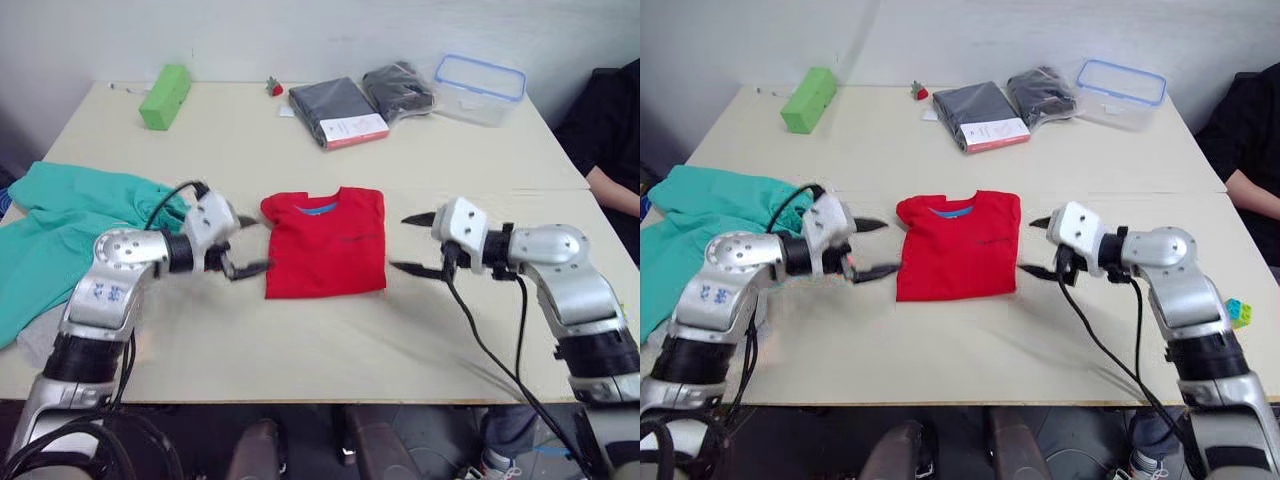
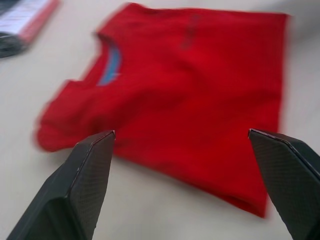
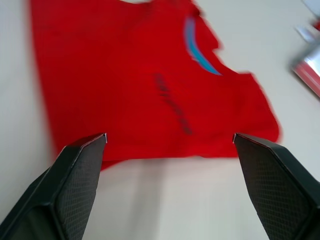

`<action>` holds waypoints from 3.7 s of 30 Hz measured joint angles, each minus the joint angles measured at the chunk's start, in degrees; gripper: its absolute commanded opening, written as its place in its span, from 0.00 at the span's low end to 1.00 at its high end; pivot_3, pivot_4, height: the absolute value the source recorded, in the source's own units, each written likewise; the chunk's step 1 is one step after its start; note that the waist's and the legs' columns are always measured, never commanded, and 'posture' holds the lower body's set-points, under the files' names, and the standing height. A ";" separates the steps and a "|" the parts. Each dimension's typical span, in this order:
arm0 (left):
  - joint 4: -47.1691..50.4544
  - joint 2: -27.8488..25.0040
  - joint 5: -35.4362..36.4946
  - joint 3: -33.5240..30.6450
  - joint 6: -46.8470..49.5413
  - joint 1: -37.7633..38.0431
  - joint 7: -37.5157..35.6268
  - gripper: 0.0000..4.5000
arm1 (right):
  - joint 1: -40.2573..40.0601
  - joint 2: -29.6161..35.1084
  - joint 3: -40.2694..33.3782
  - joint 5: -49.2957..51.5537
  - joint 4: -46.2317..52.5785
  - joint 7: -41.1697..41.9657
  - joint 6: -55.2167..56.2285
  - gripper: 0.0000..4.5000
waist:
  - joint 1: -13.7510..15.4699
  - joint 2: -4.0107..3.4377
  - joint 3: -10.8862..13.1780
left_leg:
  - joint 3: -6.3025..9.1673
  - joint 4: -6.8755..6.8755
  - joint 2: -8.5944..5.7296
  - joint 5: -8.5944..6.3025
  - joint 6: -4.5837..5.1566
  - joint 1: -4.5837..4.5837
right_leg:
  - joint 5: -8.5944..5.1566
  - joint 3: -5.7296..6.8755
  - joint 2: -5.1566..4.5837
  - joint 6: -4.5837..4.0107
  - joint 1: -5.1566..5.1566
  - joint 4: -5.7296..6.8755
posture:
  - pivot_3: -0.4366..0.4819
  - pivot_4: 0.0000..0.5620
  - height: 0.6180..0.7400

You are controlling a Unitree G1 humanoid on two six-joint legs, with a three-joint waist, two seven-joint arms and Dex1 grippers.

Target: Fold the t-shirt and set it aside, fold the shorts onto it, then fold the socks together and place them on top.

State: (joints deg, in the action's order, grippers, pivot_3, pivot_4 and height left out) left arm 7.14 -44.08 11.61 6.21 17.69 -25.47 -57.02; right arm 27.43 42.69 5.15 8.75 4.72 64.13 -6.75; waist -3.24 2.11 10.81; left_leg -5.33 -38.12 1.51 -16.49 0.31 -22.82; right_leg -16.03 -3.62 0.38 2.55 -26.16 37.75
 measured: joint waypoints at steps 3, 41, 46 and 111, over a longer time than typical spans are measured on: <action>1.09 -0.97 -5.07 5.16 -5.40 1.92 -1.73 0.99 | -1.86 -0.02 3.70 -4.56 0.79 -0.24 8.09 0.91 | -0.14 0.06 0.05 | 0.01 0.09 0.06 0.07 0.08 0.96 | -0.02 -0.01 0.12 -0.14 1.02 -0.40 | 0.48 0.27 1.00; 13.20 -9.16 -3.05 6.20 -7.85 17.49 -12.21 0.01 | -21.01 8.67 8.24 -3.33 17.19 1.60 9.80 0.00 | 0.08 0.08 0.06 | 0.09 0.48 0.16 -0.26 -0.06 1.68 | -0.48 0.08 0.03 -0.26 1.65 -0.35 | 0.48 0.27 1.00; 16.41 -9.85 -3.22 5.15 -4.12 20.54 -8.58 0.01 | -25.36 8.64 7.10 -3.26 20.91 -2.44 5.77 0.00 | 0.03 0.12 0.08 | 0.04 0.38 0.14 -0.16 0.05 1.65 | -0.83 -0.01 0.03 -0.85 1.70 -0.48 | 0.48 0.27 1.00; -3.46 9.27 4.12 7.23 21.74 -5.89 3.89 0.00 | -7.94 -5.37 11.00 -0.49 6.32 -3.21 -1.25 0.00 | 0.21 0.28 0.13 | 0.08 0.51 0.03 -0.28 -0.07 1.52 | -0.40 0.09 -0.06 0.00 1.59 -0.44 | 0.48 0.27 1.00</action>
State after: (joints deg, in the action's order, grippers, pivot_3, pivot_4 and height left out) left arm 3.68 -34.81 15.73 13.44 39.43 -31.36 -53.14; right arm 19.49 37.32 16.15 8.26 11.05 60.92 -8.00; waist -3.02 2.39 10.94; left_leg -5.26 -37.61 1.54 -16.77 0.24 -21.30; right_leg -16.43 -3.53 0.32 2.55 -24.57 37.32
